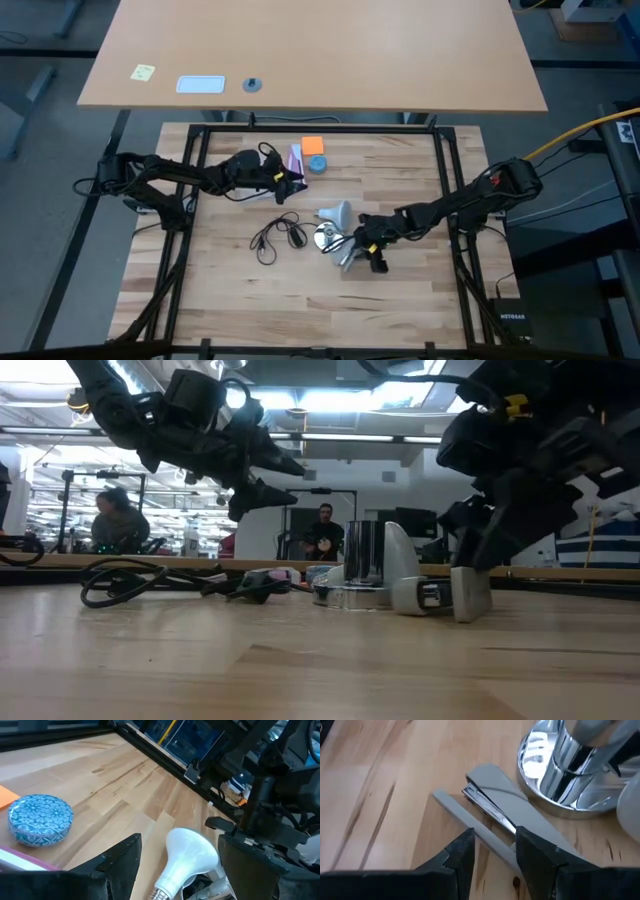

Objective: Screw lightbulb
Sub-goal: Move the gray stapler to the top right

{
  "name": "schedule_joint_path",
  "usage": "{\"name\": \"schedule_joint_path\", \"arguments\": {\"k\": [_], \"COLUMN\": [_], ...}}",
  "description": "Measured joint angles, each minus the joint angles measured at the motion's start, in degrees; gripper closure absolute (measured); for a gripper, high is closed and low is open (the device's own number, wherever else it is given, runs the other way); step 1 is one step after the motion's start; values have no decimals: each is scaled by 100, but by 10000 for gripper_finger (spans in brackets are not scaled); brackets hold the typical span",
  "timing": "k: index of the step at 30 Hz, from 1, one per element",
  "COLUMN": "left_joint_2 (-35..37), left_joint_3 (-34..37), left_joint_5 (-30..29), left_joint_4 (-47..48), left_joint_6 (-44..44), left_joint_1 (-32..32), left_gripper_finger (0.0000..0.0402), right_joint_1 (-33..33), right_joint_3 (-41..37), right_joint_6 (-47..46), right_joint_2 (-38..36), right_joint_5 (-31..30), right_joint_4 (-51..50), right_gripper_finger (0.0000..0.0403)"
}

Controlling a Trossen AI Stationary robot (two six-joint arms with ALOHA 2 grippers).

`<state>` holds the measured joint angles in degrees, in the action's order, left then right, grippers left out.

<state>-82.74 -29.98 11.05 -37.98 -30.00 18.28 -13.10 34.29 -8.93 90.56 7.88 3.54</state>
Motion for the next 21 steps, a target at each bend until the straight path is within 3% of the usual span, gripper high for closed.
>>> {"name": "schedule_joint_path", "arguments": {"k": [13, 21], "left_joint_2": [-2, -2], "left_joint_3": [0, 0], "left_joint_5": [-22, -22], "left_joint_4": [6, 1], "left_joint_6": [-203, -199], "left_joint_1": [-82, -80], "left_gripper_finger": [147, 147], "right_joint_1": [161, 648], "right_joint_3": [10, -71], "right_joint_6": [41, 396], "right_joint_2": [-414, -1492], "right_joint_5": [-497, -1886], "right_joint_4": [-1365, -3539], "right_gripper_finger": [260, 260]}}
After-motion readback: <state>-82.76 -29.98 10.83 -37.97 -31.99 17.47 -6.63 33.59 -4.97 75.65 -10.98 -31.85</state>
